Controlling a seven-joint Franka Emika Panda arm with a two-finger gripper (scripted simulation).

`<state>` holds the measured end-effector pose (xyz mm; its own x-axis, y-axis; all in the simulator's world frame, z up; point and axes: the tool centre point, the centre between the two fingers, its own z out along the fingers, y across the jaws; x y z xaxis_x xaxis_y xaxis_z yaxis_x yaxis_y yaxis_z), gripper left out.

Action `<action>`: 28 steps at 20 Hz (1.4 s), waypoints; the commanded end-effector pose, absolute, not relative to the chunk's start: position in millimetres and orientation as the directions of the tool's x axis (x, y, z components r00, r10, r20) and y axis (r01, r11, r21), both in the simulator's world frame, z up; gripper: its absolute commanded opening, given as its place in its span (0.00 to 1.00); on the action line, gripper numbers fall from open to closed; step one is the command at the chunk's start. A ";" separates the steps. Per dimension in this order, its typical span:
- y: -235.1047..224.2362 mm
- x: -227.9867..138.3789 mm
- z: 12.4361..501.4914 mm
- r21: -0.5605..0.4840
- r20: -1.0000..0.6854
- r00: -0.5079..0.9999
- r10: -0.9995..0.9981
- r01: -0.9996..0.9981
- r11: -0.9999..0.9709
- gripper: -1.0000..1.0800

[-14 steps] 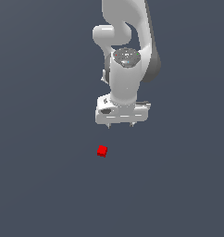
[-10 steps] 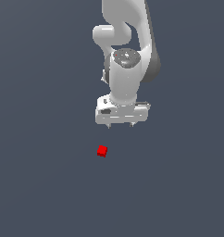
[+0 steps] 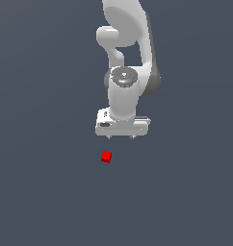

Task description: Pick up the red cube and move it to a goal position.

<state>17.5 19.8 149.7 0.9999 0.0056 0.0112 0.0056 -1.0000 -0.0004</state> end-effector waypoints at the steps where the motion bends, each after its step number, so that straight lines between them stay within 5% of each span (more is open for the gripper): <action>1: 11.3 22.3 132.7 0.001 0.009 1.000 -0.030 -0.030 -1.000 0.96; 12: -33.6 44.4 48.2 0.002 0.003 0.977 -0.212 -0.212 -0.977 0.96; 23: -49.5 50.9 19.8 0.000 0.000 0.962 -0.273 -0.273 -0.962 0.96; 24: -49.5 50.9 19.8 0.000 0.000 0.962 -0.273 -0.273 -0.962 0.00; 28: -49.5 50.9 19.8 0.000 0.000 0.962 -0.273 -0.273 -0.962 0.00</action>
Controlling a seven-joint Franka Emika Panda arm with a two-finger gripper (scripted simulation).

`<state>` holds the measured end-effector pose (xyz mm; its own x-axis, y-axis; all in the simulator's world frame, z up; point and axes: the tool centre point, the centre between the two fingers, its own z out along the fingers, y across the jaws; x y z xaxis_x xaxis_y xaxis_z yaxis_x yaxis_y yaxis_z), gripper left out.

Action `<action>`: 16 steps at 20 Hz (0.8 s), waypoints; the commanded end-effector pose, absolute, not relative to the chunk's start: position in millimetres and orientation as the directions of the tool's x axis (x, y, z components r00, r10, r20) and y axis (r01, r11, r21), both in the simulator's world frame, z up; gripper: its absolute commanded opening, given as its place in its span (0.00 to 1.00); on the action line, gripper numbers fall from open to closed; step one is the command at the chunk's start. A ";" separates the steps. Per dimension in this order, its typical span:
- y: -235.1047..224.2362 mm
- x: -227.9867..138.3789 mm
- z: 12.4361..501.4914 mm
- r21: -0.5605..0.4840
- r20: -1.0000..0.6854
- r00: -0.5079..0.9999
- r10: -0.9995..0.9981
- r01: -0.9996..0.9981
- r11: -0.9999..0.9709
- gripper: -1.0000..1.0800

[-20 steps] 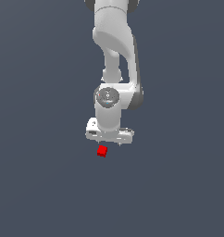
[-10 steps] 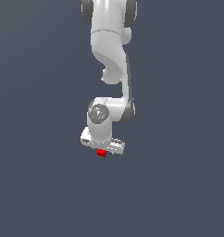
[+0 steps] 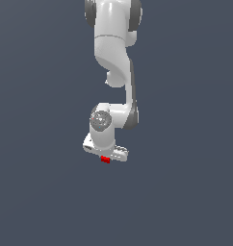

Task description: Pick up the red cube and move it to a goal position.

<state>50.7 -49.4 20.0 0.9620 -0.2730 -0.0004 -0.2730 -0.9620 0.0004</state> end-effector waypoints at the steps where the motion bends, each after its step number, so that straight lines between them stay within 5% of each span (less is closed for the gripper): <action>1: -49.5 50.9 19.8 0.000 0.000 0.962 -0.273 -0.273 -0.962 0.00; 16: -44.6 40.4 39.4 0.000 0.000 0.962 -0.273 -0.273 -0.962 0.00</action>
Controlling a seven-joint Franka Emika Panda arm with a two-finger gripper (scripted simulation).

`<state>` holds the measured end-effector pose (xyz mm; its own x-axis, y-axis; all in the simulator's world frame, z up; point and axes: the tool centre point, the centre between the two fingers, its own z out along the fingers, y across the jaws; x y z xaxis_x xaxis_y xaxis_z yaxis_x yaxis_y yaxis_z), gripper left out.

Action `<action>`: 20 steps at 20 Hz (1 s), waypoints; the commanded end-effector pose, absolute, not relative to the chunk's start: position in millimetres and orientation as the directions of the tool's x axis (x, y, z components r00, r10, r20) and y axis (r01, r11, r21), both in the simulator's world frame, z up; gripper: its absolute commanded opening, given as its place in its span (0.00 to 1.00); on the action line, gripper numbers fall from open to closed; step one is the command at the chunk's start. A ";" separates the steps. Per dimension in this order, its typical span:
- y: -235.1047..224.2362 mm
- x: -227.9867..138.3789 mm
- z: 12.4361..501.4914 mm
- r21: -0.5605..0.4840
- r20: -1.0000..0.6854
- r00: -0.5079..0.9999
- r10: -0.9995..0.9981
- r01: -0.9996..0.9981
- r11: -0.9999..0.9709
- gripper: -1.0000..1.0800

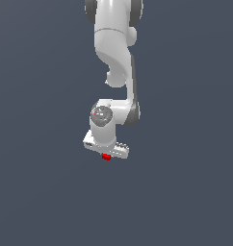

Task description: Pick up the red cube and move it to a goal position.

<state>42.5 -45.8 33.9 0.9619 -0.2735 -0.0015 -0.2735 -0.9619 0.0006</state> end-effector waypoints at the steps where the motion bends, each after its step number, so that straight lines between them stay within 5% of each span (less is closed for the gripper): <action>1: -43.5 38.2 43.6 0.000 0.000 0.962 -0.273 -0.273 -0.962 0.00; 20: -9.6 -32.0 182.2 0.000 0.000 0.962 -0.273 -0.273 -0.962 0.00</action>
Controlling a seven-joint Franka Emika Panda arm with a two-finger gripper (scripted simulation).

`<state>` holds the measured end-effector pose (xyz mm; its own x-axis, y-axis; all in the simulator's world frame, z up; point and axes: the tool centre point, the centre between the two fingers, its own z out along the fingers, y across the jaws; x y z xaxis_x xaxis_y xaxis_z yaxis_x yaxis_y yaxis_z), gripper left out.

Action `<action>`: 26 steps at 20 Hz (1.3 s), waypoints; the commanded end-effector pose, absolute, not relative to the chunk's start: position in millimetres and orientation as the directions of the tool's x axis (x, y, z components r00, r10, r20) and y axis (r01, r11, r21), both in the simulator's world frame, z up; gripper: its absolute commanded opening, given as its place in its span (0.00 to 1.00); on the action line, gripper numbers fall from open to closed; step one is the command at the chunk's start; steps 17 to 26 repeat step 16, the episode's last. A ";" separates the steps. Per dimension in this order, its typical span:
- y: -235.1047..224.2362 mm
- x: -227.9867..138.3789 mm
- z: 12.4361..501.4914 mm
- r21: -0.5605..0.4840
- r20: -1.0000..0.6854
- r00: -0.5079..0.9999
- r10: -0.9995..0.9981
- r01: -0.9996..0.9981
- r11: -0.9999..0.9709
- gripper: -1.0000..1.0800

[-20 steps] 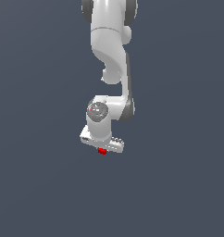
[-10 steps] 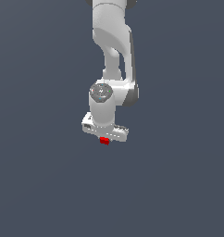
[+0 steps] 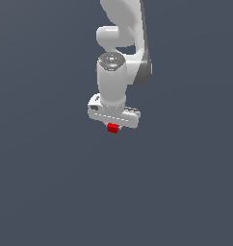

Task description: Pick up the red cube and move it to a goal position.

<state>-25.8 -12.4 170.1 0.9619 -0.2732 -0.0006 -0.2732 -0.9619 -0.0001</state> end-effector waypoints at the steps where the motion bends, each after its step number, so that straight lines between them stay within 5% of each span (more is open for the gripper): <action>1: -7.9 -35.3 189.4 0.000 0.000 0.962 -0.273 -0.273 -0.962 0.00; 12: 4.0 -57.9 240.7 0.001 0.000 0.962 -0.274 -0.274 -0.962 0.00; 26: 5.0 -59.6 245.0 0.001 0.000 0.962 -0.274 -0.274 -0.962 0.00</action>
